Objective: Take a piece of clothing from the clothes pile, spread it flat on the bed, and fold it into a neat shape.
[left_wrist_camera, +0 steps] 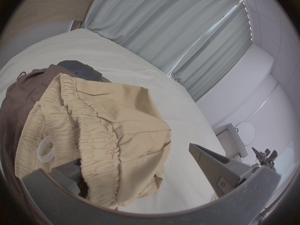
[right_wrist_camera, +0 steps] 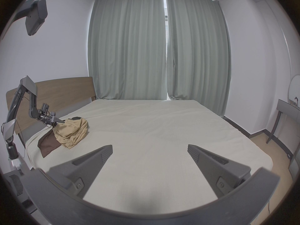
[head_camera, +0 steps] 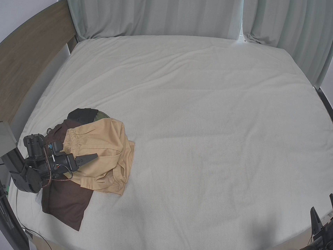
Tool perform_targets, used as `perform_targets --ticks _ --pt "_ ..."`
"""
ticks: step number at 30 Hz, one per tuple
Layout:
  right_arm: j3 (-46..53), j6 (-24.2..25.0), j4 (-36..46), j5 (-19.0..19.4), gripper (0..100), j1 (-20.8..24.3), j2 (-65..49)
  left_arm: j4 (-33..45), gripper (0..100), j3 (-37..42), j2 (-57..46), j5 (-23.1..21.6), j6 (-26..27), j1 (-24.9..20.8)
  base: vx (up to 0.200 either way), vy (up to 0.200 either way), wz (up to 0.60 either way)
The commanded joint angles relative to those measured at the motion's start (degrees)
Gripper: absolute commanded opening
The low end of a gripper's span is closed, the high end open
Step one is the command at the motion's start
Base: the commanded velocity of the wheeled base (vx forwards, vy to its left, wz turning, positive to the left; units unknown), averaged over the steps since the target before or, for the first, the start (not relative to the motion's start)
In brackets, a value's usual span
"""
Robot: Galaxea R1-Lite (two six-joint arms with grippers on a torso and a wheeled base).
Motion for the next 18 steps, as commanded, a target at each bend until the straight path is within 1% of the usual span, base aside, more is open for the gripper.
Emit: perform_targets --ticks 1,2,10,18 --pt "1.0 0.0 0.0 0.1 100 -0.1 -0.9 -0.5 100 -0.1 0.8 0.1 0.0 0.1 0.000 0.000 0.00" --pt "1.0 0.0 0.0 0.1 100 0.0 -0.9 -0.7 0 -0.1 0.8 0.1 -0.1 0.2 0.000 0.000 0.00" --pt "1.0 0.0 0.0 0.0 100 0.0 -0.9 -1.1 0 -0.4 0.9 0.0 -0.7 0.6 0.000 0.000 0.00" --pt "1.0 0.0 0.0 0.0 100 -0.1 -0.9 -1.5 0 1.2 0.1 -0.5 -1.1 0.6 0.000 0.000 0.00"
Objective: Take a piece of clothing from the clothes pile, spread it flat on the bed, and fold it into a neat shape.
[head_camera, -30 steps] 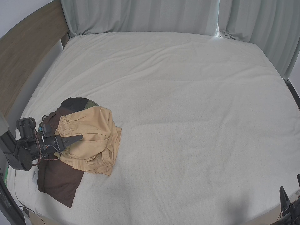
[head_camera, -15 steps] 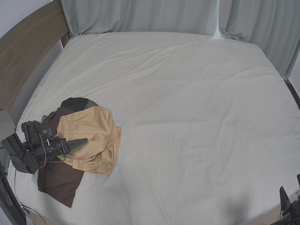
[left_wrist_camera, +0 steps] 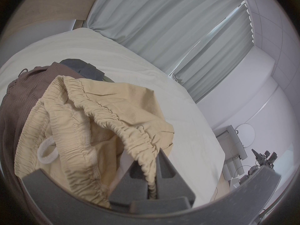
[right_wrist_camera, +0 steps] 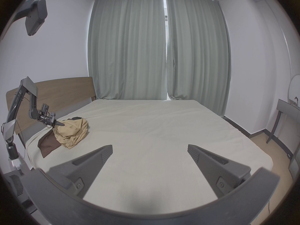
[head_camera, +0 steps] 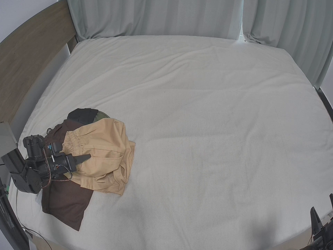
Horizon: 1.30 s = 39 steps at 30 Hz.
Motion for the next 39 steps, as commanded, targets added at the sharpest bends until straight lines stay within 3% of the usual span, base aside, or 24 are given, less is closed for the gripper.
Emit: perform_targets --ticks 1,7,9,16,26,32,39 --pt "1.0 -0.1 0.0 0.1 100 0.0 -0.9 -0.5 0 1.3 -1.0 -0.2 -0.1 -0.2 0.000 0.000 0.00" --pt "1.0 -0.1 0.0 0.0 100 0.0 -0.9 -7.2 0 4.9 -1.0 -0.4 -1.1 -0.9 0.000 0.000 0.00" --pt "1.0 -0.1 0.0 0.1 100 0.0 -0.9 -13.6 0 7.1 -0.6 -0.5 -2.7 -1.4 0.000 0.000 0.00" --pt "1.0 -0.1 0.0 0.1 100 0.0 -0.9 -25.1 0 10.0 -1.1 -0.5 -12.2 -3.7 0.000 0.000 0.00" --pt "1.0 -0.1 0.0 0.0 100 0.0 -0.9 -25.2 0 11.8 -7.5 -0.2 -15.0 -6.6 0.000 0.000 0.00" --pt "1.0 -0.1 0.0 0.0 100 0.0 -0.9 -25.2 0 12.7 -12.9 0.6 -20.0 -9.4 0.000 0.000 0.00" --pt "1.0 -0.1 0.0 0.0 100 0.0 -0.9 -25.1 0 12.0 -16.9 2.8 -20.8 -10.3 0.000 0.000 0.00"
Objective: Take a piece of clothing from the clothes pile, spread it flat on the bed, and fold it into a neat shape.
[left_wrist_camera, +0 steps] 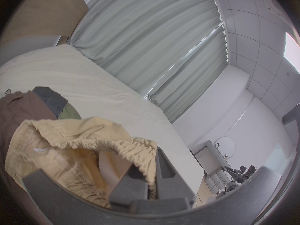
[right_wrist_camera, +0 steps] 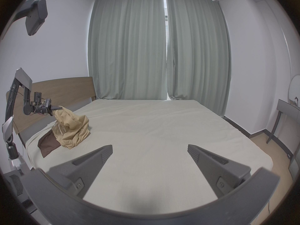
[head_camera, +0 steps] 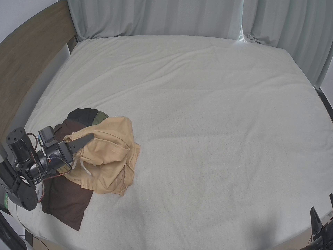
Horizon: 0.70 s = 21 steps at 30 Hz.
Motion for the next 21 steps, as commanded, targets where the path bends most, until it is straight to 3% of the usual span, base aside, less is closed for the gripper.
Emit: perform_targets --ticks 1,6,10,12,16,21 --pt "1.0 0.0 0.0 0.0 100 -0.1 -0.9 0.0 0 0.1 -3.9 0.2 -0.3 -1.2 0.000 0.000 0.00" --pt "1.0 0.0 0.0 0.1 100 -0.1 -0.9 0.0 0 1.1 -6.5 1.1 -2.6 -3.4 0.000 0.000 0.00" --pt "1.0 0.0 0.0 0.0 100 -0.1 -0.9 0.0 0 1.1 -10.5 3.1 -9.7 -7.0 0.000 0.000 0.00" --pt "1.0 0.0 -0.1 0.0 100 -0.1 -0.9 0.1 0 0.4 -12.8 5.4 -13.5 -9.5 0.000 0.000 0.00" --pt "1.0 0.0 0.0 0.0 100 -0.1 -0.9 0.1 0 0.1 -13.6 7.8 -14.2 -12.1 0.000 0.000 0.00" --pt "1.0 0.0 0.0 0.0 100 -0.1 -0.9 0.0 0 -0.6 -14.4 14.8 -17.1 -18.6 0.000 0.000 0.00"
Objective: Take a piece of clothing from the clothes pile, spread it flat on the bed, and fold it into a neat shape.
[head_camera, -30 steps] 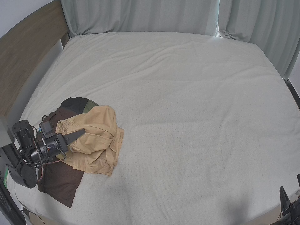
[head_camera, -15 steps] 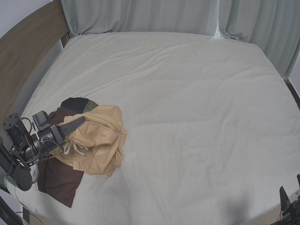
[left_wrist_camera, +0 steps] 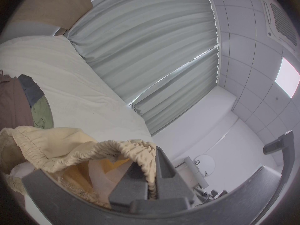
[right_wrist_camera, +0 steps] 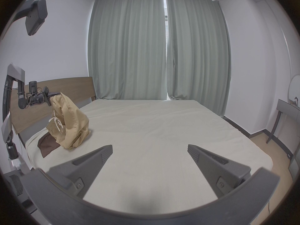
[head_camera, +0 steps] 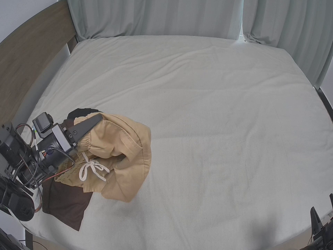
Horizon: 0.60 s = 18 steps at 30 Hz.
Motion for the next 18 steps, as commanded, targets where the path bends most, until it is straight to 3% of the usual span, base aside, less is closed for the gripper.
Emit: perform_targets --ticks 1,18 --pt "1.0 0.0 0.0 0.0 100 0.0 -0.9 -0.1 0 -1.7 -2.3 5.1 -2.8 -5.8 0.000 0.000 0.00" --pt "1.0 0.0 0.0 0.0 100 0.1 -0.9 0.1 0 -7.1 2.1 21.5 -4.3 -22.7 0.000 0.000 0.00"
